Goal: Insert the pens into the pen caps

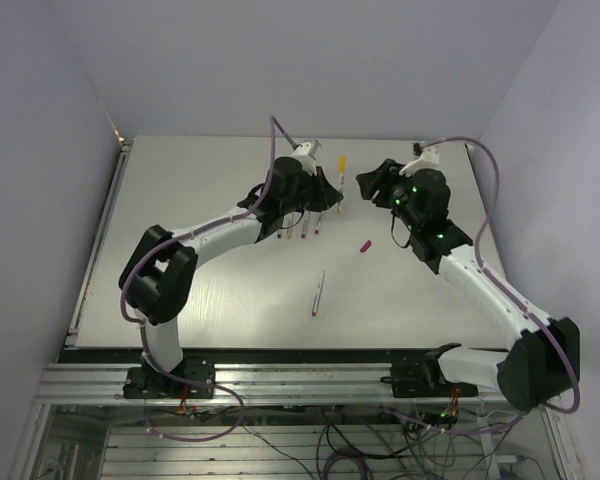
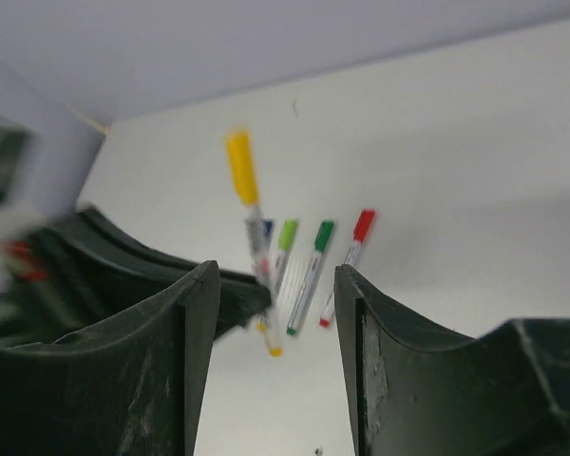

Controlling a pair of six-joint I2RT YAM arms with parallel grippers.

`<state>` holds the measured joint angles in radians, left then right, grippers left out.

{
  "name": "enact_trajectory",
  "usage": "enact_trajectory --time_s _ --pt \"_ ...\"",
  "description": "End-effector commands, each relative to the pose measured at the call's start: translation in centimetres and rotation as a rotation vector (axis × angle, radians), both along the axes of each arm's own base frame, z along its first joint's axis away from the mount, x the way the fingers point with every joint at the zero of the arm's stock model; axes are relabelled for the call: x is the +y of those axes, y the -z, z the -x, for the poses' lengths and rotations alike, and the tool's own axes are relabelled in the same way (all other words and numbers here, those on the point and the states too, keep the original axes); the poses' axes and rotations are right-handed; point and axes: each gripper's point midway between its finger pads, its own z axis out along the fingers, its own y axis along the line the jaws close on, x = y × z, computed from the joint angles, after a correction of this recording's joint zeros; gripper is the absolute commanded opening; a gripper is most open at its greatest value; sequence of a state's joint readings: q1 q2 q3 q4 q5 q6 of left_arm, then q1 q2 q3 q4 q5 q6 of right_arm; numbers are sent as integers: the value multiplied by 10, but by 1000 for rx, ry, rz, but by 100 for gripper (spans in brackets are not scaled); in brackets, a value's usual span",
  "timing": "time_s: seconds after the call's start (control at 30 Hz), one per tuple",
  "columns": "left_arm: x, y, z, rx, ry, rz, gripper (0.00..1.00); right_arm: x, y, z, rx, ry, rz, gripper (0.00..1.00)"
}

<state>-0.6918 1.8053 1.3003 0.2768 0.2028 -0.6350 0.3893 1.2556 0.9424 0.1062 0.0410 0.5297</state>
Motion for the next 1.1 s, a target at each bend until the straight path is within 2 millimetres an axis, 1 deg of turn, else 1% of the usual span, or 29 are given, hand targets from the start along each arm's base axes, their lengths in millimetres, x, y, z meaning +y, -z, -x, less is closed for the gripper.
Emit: enact_trajectory --time_s 0.0,0.07,0.17,0.27,0.3,0.43,0.57,0.87,1.07 --pt "2 64 -3 88 -7 -156 7 -35 -76 7 -213 159 -43 51" --pt "3 78 -7 115 -23 -194 7 -47 -80 14 -226 204 -24 50" --pt "2 95 -17 145 -35 -263 7 -64 -80 22 -225 267 9 49" --pt "1 111 -29 167 -47 -343 7 -74 -75 29 -211 303 26 48" --pt "0 115 -32 171 -50 -367 9 -76 -73 31 -207 309 26 48" --pt "-1 133 -44 189 -68 -463 17 -80 -65 37 -184 323 21 48" --pt "-2 150 -52 219 -85 -518 20 -81 -56 39 -158 331 18 47" --pt "0 175 -49 270 -85 -591 20 -82 -51 41 -143 338 1 47" --pt "-2 183 -48 288 -77 -592 22 -79 -48 42 -132 330 -18 46"
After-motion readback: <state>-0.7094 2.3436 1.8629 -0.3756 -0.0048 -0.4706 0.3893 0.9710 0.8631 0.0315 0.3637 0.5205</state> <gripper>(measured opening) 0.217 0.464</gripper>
